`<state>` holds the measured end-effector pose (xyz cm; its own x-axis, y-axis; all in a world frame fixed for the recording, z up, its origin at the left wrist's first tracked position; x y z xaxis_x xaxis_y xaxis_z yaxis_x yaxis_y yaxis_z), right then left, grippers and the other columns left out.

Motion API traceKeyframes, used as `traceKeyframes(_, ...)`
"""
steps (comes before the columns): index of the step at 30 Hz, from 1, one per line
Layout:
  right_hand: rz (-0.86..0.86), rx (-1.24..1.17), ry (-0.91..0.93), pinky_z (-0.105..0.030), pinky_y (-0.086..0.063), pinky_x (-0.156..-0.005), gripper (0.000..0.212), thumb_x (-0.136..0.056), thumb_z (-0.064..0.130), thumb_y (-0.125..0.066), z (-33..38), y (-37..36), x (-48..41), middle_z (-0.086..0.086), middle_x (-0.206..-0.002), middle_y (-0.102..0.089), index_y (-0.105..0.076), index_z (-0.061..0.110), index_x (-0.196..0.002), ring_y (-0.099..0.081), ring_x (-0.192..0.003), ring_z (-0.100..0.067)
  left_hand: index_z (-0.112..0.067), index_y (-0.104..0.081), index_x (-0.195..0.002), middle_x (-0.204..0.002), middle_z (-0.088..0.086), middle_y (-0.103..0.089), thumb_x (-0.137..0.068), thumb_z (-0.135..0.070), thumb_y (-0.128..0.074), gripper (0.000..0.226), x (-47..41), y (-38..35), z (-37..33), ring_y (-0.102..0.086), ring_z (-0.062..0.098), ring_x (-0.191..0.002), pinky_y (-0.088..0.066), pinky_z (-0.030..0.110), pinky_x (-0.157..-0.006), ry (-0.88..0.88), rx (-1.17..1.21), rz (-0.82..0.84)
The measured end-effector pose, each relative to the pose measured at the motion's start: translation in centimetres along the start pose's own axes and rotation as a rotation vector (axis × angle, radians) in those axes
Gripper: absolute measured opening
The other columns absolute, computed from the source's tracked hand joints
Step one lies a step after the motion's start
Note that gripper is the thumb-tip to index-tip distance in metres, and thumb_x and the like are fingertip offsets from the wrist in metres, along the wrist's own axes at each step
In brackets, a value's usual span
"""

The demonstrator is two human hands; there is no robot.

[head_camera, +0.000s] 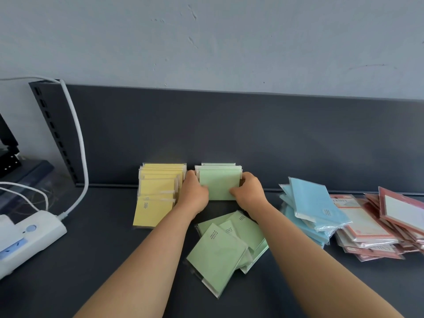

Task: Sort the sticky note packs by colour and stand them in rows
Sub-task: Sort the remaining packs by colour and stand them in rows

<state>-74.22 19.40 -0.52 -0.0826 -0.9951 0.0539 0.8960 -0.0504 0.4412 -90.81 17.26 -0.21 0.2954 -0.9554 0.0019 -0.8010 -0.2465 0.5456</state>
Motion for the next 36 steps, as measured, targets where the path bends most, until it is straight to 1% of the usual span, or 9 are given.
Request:
traceKeyframes(5, 0.058, -0.023, -0.035, -0.023, -0.045, -0.06, 0.029, -0.088, 0.0, -0.053, 0.2, -0.3, 0.2, -0.002, -0.099, -0.056, -0.044, 0.014, -0.111, -0.053, -0.077, -0.013, -0.014, -0.041, -0.116, -0.104, -0.001, -0.045, -0.095, -0.019, -0.056, 0.026, 0.8, 0.5, -0.7, -0.039, 0.012, -0.084, -0.025, 0.018, -0.053, -0.007, -0.014, -0.008)
traceKeyframes(9, 0.103, -0.076, -0.023, -0.028, -0.048, -0.07, 0.041, -0.088, -0.001, -0.051, 0.7, -0.2, 0.5, -0.004, -0.111, -0.058, -0.045, 0.016, -0.124, -0.056, -0.096, -0.018, -0.019, -0.043, -0.109, -0.111, 0.002, -0.049, -0.088, -0.024, -0.064, 0.03, 0.7, 1.5, -1.0, -0.045, 0.02, -0.105, -0.043, 0.032, -0.082, -0.065, 0.045, -0.013)
traceKeyframes(11, 0.134, -0.159, -0.031, -0.032, -0.049, -0.083, 0.04, -0.089, 0.001, -0.049, 1.2, -0.3, 0.9, -0.004, -0.114, -0.058, -0.045, 0.016, -0.126, -0.055, -0.102, -0.019, -0.021, -0.042, -0.11, -0.113, 0.001, -0.053, -0.09, -0.022, -0.063, 0.03, 0.9, 2.1, -1.1, -0.051, 0.02, -0.104, -0.043, 0.033, -0.082, -0.071, 0.125, 0.011)
traceKeyframes(17, 0.132, -0.481, -0.142, -0.047, -0.042, -0.103, 0.028, -0.09, 0.039, -0.049, 2.2, -0.8, 2.6, -0.008, -0.117, -0.063, -0.059, 0.02, -0.108, -0.058, -0.11, -0.026, -0.016, -0.045, -0.123, -0.115, -0.003, -0.056, -0.093, -0.019, -0.062, 0.034, 2.3, 4.1, -1.3, -0.054, 0.016, -0.104, -0.044, 0.03, -0.083, -0.083, 0.245, 0.023)
traceKeyframes(22, 0.016, -0.529, -0.1, -0.042, -0.047, -0.099, 0.023, -0.099, 0.035, -0.04, 2.7, 1.0, 3.5, -0.006, -0.102, -0.061, -0.054, 0.02, -0.089, -0.059, -0.1, -0.024, -0.018, -0.045, -0.119, -0.113, -0.004, -0.057, -0.093, -0.019, -0.061, 0.03, 3.3, 5.0, -1.5, -0.056, 0.016, -0.102, -0.048, 0.032, -0.08, -0.091, 0.282, 0.032)
traceKeyframes(25, -0.099, -0.468, -0.038, -0.036, -0.05, -0.082, 0.017, -0.099, 0.02, -0.036, 3.0, 2.7, 3.8, -0.005, -0.092, -0.052, -0.051, 0.013, -0.092, -0.048, -0.083, -0.019, -0.018, -0.043, -0.118, -0.11, -0.004, -0.057, -0.093, -0.016, -0.059, 0.03, 3.5, 5.8, -1.4, -0.056, 0.015, -0.101, -0.048, 0.032, -0.078, -0.067, 0.344, 0.006)
traceKeyframes(29, -0.196, -0.303, 0.08, -0.022, -0.034, -0.056, 0.019, -0.101, 0.019, -0.029, 4.4, 4.6, 4.3, 0.001, -0.088, -0.05, -0.046, 0.01, -0.102, -0.042, -0.07, -0.009, -0.019, -0.036, -0.115, -0.1, -0.005, -0.051, -0.095, -0.011, -0.053, 0.027, 3.3, 7.7, -1.1, -0.05, 0.005, -0.081, -0.043, 0.024, -0.062, -0.053, 0.405, -0.104)
traceKeyframes(33, -0.219, -0.251, 0.145, -0.022, -0.03, -0.051, 0.016, -0.098, 0.016, -0.031, 5.4, 5.8, 4.8, 0.002, -0.084, -0.049, -0.043, 0.014, -0.087, -0.039, -0.063, -0.009, -0.015, -0.035, -0.125, -0.104, -0.003, -0.048, -0.096, -0.008, -0.051, 0.034, 3.4, 9.1, -1.2, -0.049, 0.005, -0.079, -0.039, 0.021, -0.057, -0.06, 0.432, -0.216)
traceKeyframes(36, -0.153, -0.291, 0.133, -0.022, -0.037, -0.057, 0.013, -0.097, 0.017, -0.042, 5.1, 5.9, 5.1, 0.002, -0.093, -0.055, -0.048, 0.009, -0.105, -0.049, -0.072, -0.009, -0.014, -0.035, -0.13, -0.11, -0.001, -0.049, -0.096, -0.009, -0.052, 0.039, 3.5, 9.5, -1.4, -0.052, 0.014, -0.091, -0.039, 0.02, -0.058, -0.057, 0.439, -0.248)
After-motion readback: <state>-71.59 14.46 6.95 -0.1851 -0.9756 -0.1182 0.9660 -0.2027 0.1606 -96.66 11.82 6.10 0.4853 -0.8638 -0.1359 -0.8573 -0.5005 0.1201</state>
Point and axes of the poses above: each hand's wrist, its own x-axis away from the middle knuckle, its own y-axis out of the back of the hand, z = x × y, the point moved 7 cm from there along -x, towards the middle knuckle
